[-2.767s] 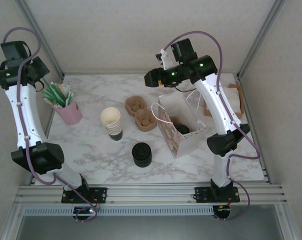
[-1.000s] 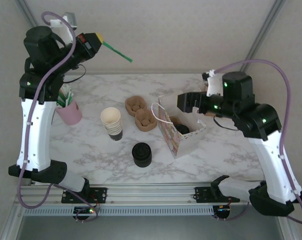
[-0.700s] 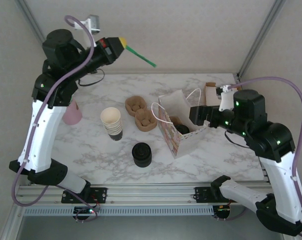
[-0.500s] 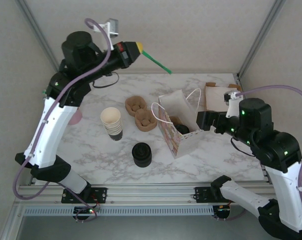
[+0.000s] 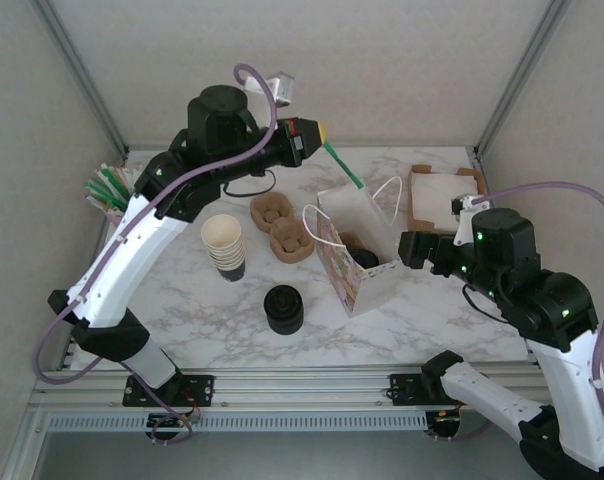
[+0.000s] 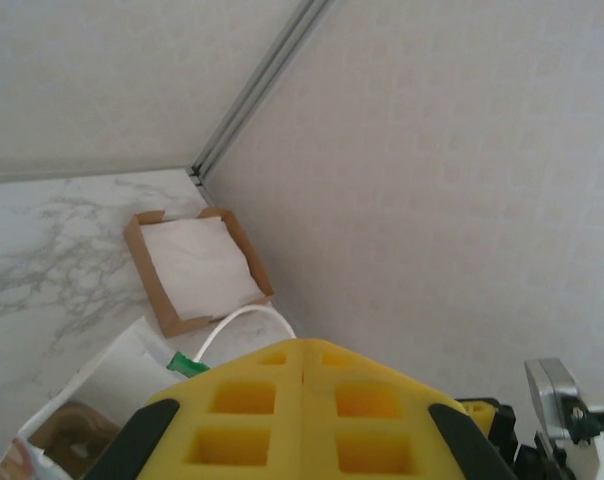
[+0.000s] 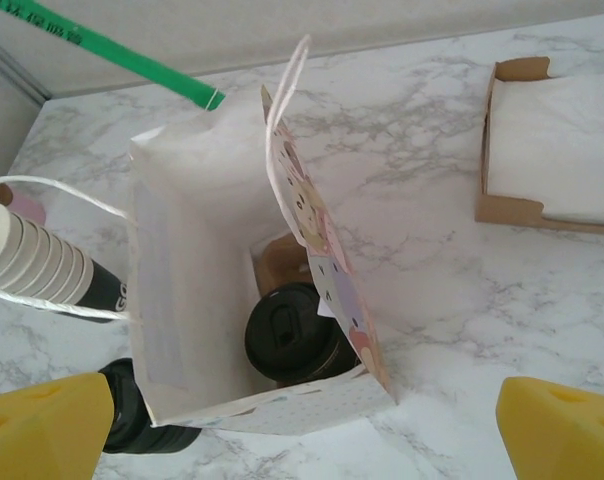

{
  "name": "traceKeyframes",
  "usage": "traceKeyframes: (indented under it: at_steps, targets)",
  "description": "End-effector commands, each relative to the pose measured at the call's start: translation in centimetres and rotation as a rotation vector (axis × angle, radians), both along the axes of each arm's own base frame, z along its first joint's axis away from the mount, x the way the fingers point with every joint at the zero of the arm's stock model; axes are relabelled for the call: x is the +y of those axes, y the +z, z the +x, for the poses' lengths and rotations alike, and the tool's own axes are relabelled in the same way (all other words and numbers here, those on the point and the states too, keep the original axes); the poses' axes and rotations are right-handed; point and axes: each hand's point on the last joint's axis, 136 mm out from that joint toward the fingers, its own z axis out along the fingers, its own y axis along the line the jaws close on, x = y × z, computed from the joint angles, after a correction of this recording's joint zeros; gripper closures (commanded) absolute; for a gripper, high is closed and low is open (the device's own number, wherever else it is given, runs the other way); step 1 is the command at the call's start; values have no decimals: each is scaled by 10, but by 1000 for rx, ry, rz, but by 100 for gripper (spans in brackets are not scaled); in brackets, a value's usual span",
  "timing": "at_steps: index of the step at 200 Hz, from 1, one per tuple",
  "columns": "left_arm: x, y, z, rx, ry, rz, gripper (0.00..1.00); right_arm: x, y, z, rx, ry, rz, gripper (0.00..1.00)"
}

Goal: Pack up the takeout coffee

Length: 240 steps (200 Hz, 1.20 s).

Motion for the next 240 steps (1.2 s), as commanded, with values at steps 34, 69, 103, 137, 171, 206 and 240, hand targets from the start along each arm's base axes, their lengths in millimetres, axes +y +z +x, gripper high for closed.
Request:
traceKeyframes:
  at_steps: [34, 69, 103, 137, 171, 206, 240]
  targets:
    - [8, -21, -14, 10, 12, 65, 100, -6, -13, -1, 14, -47, 16, 1]
    - [-6, -47, -4, 38, 20, 118, 100, -5, -18, 0, 31, -50, 17, 1]
    - [-16, -73, 11, 53, 66, 207, 100, -5, -19, 0, 33, -52, 16, 1]
    - [-27, -97, 22, 61, 109, 329, 100, -4, -22, 0, 41, -50, 15, 1]
    - [-40, -121, 24, 80, 105, 424, 100, -3, -22, 1, 40, -49, 14, 1]
    - [-54, -147, 23, 103, 87, 514, 100, -2, -22, 1, 44, -45, 17, 1]
    - [-60, -167, 26, 123, 85, 576, 100, -1, -23, 2, 46, -44, 19, 1]
